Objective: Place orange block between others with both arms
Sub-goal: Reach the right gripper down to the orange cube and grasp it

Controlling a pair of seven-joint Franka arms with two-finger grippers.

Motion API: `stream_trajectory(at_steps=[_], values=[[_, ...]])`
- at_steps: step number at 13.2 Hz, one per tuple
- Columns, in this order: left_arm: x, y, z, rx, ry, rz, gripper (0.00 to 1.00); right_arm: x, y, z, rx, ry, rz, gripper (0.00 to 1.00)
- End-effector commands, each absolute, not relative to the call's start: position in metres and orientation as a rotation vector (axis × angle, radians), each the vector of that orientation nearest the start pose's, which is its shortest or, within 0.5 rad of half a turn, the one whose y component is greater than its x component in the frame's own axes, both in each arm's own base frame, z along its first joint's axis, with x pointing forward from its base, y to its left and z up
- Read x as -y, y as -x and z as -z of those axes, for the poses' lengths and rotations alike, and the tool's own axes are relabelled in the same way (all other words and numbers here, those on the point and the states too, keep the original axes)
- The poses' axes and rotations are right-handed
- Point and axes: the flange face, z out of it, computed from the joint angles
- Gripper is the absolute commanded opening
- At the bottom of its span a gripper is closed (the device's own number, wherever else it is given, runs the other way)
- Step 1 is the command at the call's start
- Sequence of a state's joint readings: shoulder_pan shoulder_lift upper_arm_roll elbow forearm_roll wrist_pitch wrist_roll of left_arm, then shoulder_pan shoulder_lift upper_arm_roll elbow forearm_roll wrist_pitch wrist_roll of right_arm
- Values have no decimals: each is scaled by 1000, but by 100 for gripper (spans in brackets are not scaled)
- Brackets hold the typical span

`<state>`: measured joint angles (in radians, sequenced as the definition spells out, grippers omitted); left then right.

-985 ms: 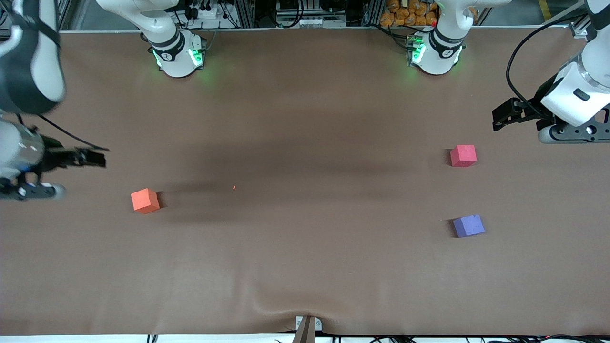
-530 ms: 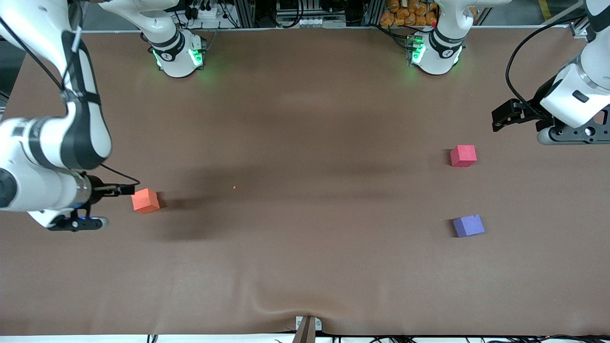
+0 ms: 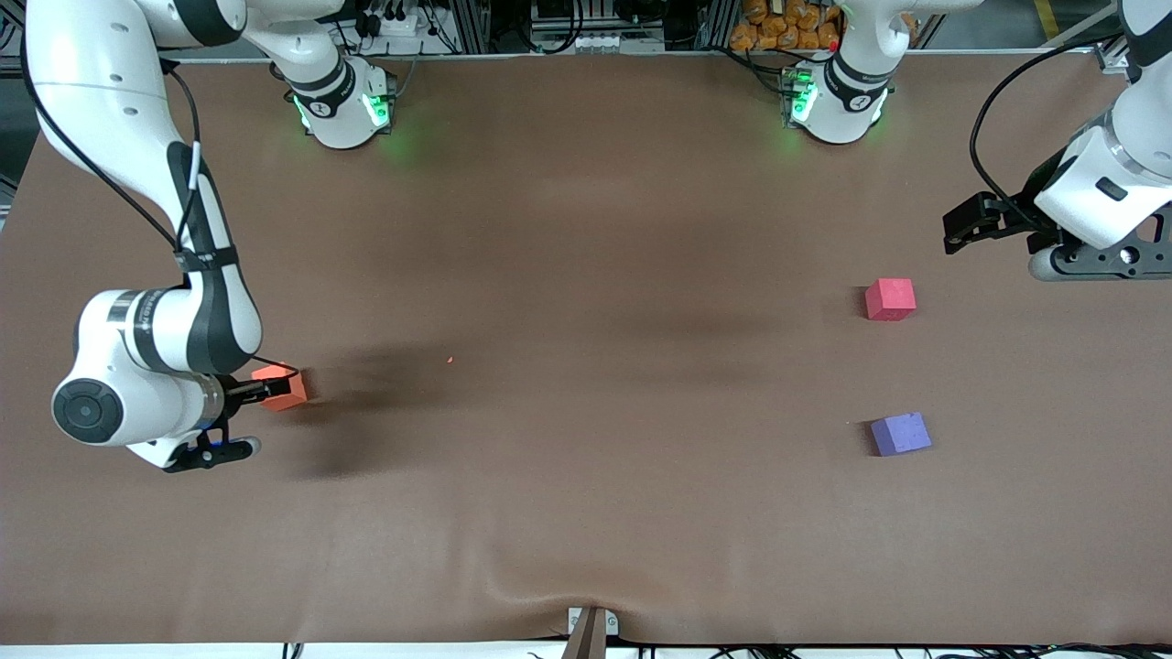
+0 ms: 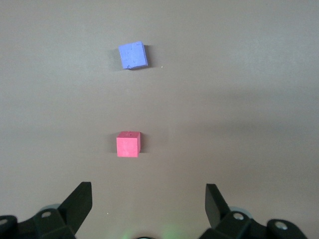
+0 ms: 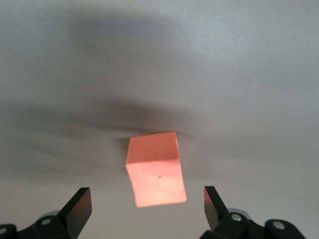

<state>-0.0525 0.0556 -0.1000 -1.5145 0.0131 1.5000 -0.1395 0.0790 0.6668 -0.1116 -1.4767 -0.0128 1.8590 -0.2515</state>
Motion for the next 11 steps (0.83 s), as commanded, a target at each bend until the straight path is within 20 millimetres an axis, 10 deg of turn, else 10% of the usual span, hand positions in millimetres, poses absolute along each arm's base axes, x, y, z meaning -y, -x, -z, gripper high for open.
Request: stream_trajectory(at_steps=[1,11], values=[[84,-559,-615,-5,3104,-92,100,17,-687,-257,465,3104,-428,100],[85,-560,-613,-8,3101,-98,100,32,-662,-193,497,3064,-523,100]])
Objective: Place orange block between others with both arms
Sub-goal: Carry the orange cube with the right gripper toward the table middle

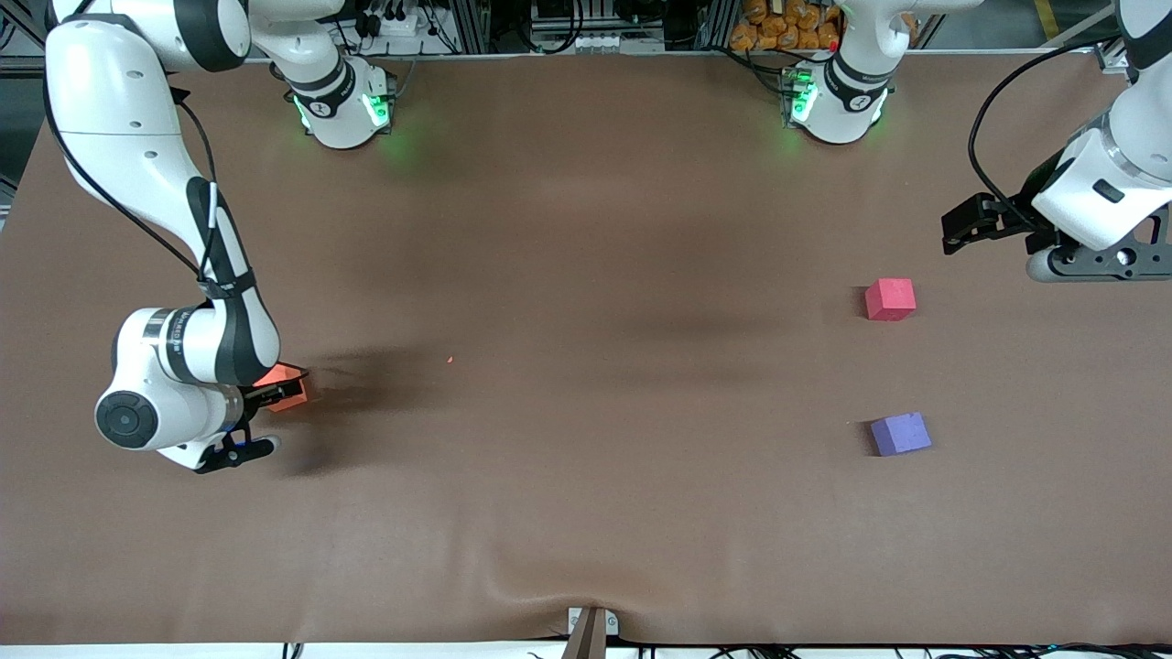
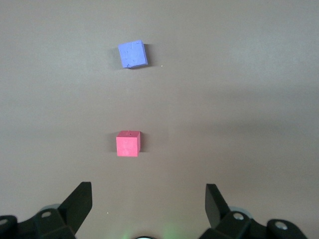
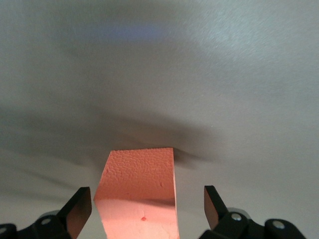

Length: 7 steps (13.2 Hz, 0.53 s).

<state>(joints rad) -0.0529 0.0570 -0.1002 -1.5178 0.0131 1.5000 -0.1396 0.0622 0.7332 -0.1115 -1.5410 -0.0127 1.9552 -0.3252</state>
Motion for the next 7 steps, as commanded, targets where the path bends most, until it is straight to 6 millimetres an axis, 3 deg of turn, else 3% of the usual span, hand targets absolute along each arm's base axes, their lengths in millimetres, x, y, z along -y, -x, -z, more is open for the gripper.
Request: stream_trajectory(at_steps=[1,3,6,7], values=[[86,-560,-611,-10,3100,-103,100,32,-660,-190,497,3062,-532,100],[86,-561,-610,-10,3099,-105,100,32,-659,-186,496,3059,-541,98],[86,-561,-610,-10,3098,-107,100,31,-661,-190,499,3062,-530,64],[86,-561,-609,-10,3098,-107,100,28,-663,-191,506,3063,-523,59]])
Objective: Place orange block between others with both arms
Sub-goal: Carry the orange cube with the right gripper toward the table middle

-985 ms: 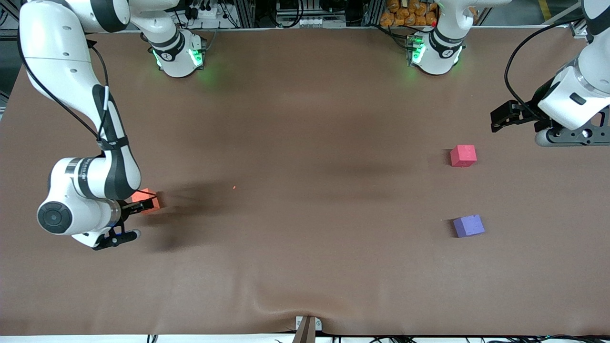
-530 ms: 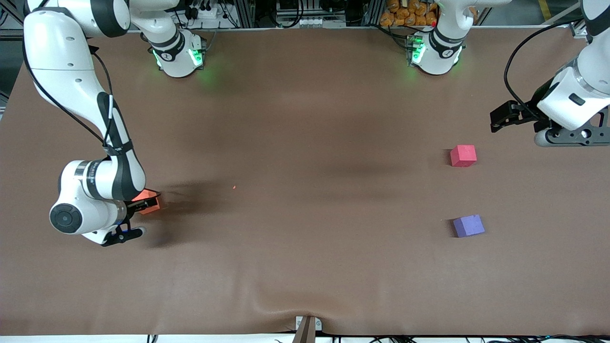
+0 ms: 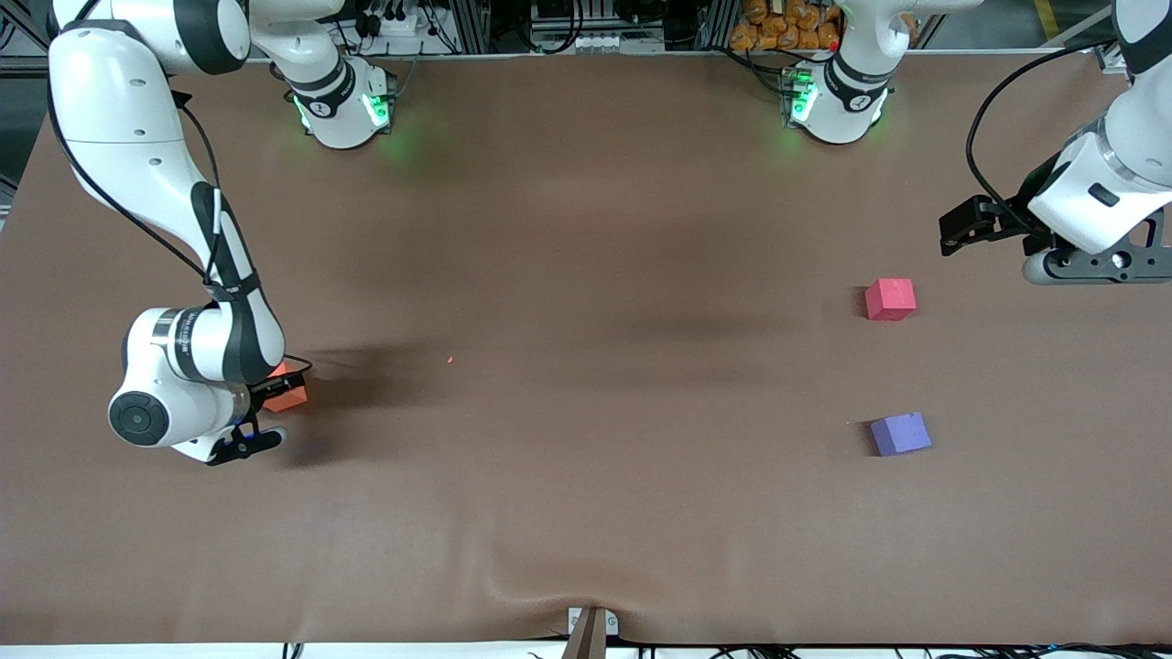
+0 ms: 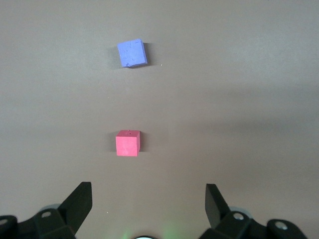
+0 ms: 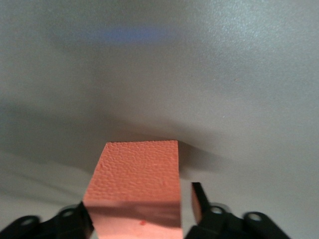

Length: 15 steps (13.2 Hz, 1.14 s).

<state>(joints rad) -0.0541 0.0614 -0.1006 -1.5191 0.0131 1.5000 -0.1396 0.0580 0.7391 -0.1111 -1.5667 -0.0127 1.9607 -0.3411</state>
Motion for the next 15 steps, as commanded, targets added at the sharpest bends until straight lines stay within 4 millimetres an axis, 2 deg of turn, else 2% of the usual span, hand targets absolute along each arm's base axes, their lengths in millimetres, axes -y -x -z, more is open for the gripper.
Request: stream_trajectory(at_steps=[1,2,4,5,7,8,12,15], values=[[87,-562,-607,-13,3097,-116,100,24,-667,-197,513,3067,-499,52],[87,-563,-606,-13,3097,-119,100,17,-675,-208,526,3077,-460,46],[88,-564,-602,-15,3095,-126,100,-17,-684,-225,570,3053,-395,39],[88,-565,-600,-18,3095,-133,100,-37,-686,-231,526,3035,-363,39],[88,-566,-598,-15,3094,-137,100,-82,-685,-240,311,2990,-319,40],[88,-566,-598,-15,3094,-137,100,-109,-683,-246,248,2980,-309,40],[89,-566,-598,-18,3094,-137,100,-243,-654,-264,16,2965,-314,40],[89,-567,-596,-18,3094,-142,100,-328,-621,-270,-4,2968,-325,40]])
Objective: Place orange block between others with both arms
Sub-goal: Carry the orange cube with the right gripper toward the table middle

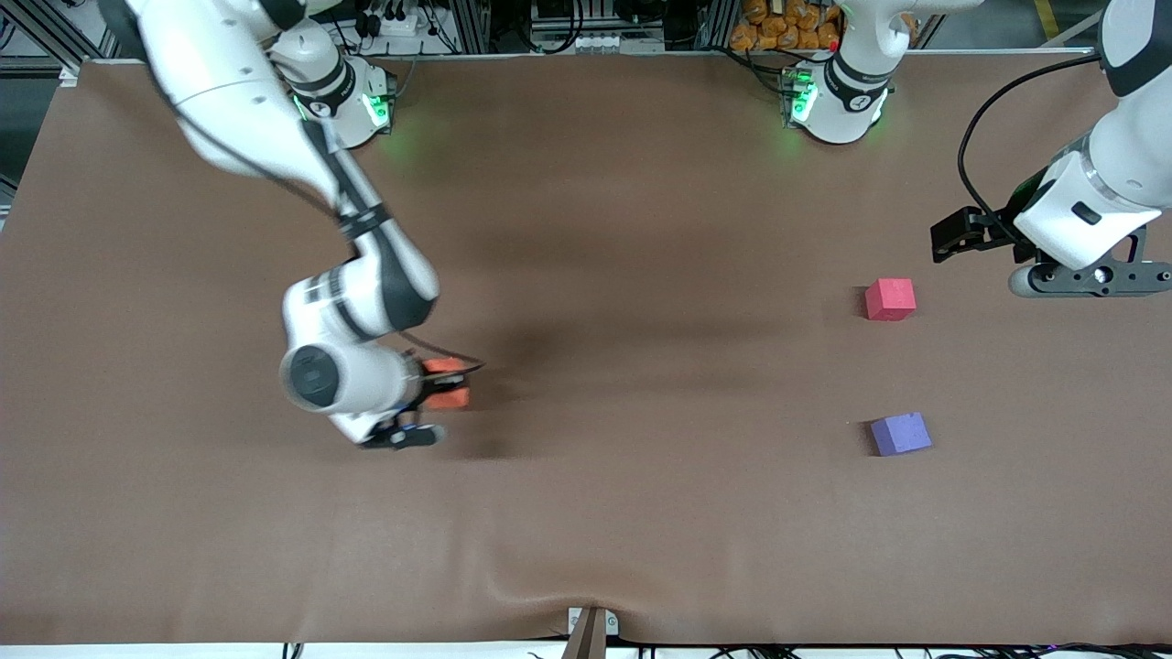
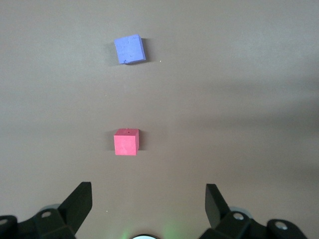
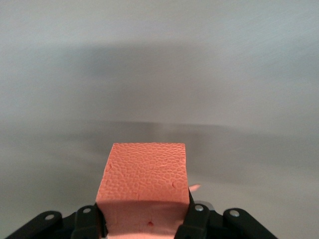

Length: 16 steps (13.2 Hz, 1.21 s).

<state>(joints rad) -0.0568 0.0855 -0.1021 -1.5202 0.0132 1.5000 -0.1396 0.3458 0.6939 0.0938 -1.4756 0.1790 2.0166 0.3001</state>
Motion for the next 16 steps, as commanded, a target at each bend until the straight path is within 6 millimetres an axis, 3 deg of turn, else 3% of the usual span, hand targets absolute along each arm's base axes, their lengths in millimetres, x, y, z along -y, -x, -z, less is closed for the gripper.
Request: stream_trajectory(at_steps=[1,5,8,11,16], values=[[89,-567,-596,-18,3094,-142,100,-353,-611,-270,-37,2956,-319,40],[90,-568,-594,-20,3091,-151,100,-440,-574,-271,-273,2820,-255,40],[100,-566,-593,-49,3090,-155,100,-471,-555,-263,-377,2701,-320,40],[98,-568,-587,-47,3081,-169,100,-498,-543,-260,-485,2558,-323,45],[119,-572,-568,-95,3075,-215,100,-521,-527,-248,-565,2475,-323,46]])
